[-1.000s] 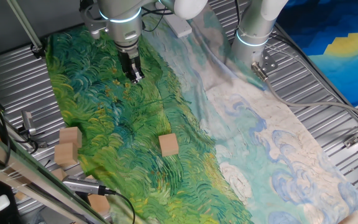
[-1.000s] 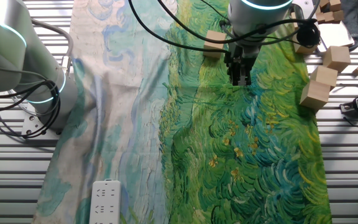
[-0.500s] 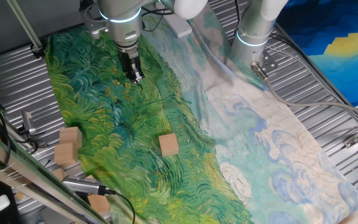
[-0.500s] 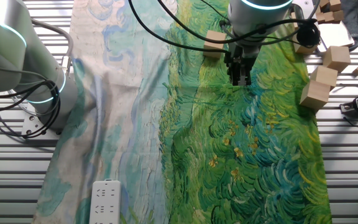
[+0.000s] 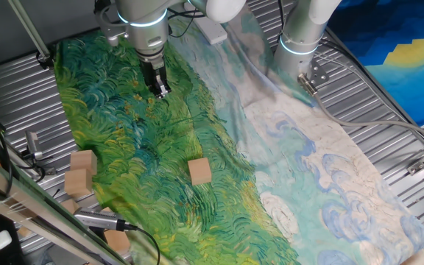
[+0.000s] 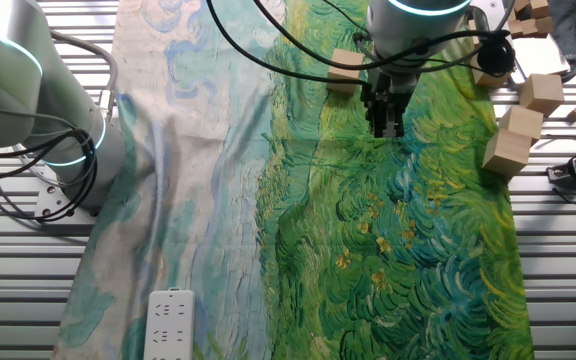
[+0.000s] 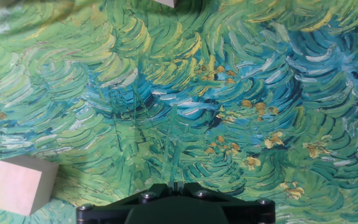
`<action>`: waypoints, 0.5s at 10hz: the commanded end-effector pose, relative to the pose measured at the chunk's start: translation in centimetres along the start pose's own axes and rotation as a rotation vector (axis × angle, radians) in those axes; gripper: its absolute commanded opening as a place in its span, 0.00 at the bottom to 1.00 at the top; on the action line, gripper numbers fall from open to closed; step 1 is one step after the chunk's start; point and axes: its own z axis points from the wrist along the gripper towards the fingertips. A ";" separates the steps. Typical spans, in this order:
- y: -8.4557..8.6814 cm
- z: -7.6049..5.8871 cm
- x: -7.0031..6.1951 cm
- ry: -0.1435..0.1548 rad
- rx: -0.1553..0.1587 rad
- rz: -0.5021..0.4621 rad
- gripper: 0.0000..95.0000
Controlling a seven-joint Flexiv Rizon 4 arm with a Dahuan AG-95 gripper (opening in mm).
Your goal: Pick up one small block
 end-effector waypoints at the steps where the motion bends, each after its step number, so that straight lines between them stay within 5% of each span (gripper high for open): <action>1: 0.0 0.0 0.0 0.001 0.001 0.000 0.00; 5: 0.0 0.1 0.2 -0.001 0.000 -0.104 0.00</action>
